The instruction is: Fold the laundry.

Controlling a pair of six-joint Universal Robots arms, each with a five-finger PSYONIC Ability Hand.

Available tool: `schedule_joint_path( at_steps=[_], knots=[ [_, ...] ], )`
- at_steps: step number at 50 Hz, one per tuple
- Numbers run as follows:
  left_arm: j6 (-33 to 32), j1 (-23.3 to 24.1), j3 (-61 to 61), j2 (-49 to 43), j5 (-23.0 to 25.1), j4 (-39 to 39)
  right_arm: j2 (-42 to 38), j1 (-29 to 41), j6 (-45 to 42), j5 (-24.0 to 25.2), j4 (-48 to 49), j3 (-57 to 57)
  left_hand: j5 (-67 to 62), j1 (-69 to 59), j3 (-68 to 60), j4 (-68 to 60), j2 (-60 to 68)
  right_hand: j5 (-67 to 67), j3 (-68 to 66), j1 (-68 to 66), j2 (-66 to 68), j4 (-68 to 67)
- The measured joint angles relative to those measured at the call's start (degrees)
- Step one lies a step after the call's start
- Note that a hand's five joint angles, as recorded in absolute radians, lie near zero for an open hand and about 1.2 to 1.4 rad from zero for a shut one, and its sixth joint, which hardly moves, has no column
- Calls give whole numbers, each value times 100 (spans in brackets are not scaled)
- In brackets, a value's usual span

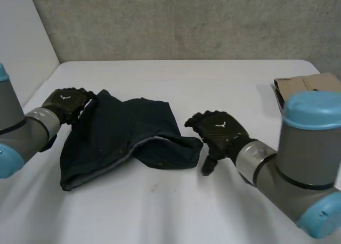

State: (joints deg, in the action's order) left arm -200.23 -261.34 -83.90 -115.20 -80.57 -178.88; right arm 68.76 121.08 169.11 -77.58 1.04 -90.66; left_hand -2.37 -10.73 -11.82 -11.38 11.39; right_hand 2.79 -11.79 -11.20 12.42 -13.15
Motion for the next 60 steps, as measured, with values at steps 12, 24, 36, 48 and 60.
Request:
schedule_joint_path(
  at_steps=[12,24,36,48,60],
  knots=[
    [402,-6,-351,665,28,-42,-1360,497,1296,-203,-43,1415,0,0,0,0,0,3558,-3778,-3427,3944,-3687],
    [465,24,-520,944,45,-50,-1398,-405,-179,-785,567,1879,0,0,0,0,0,5251,-5591,-4261,5424,-5481],
    [443,147,-595,1004,52,-50,-2001,-1819,-3200,-308,1096,3122,0,0,0,0,0,3828,-3919,-3160,3697,-3779],
    [390,861,-383,607,49,-389,-1947,-1850,-3035,-316,559,3288,0,0,0,0,0,28,10,18,-26,14],
    [380,1392,285,-140,57,-906,318,-1825,-2144,-911,3,1023,0,0,0,0,0,27,10,18,-26,14]
  ],
)
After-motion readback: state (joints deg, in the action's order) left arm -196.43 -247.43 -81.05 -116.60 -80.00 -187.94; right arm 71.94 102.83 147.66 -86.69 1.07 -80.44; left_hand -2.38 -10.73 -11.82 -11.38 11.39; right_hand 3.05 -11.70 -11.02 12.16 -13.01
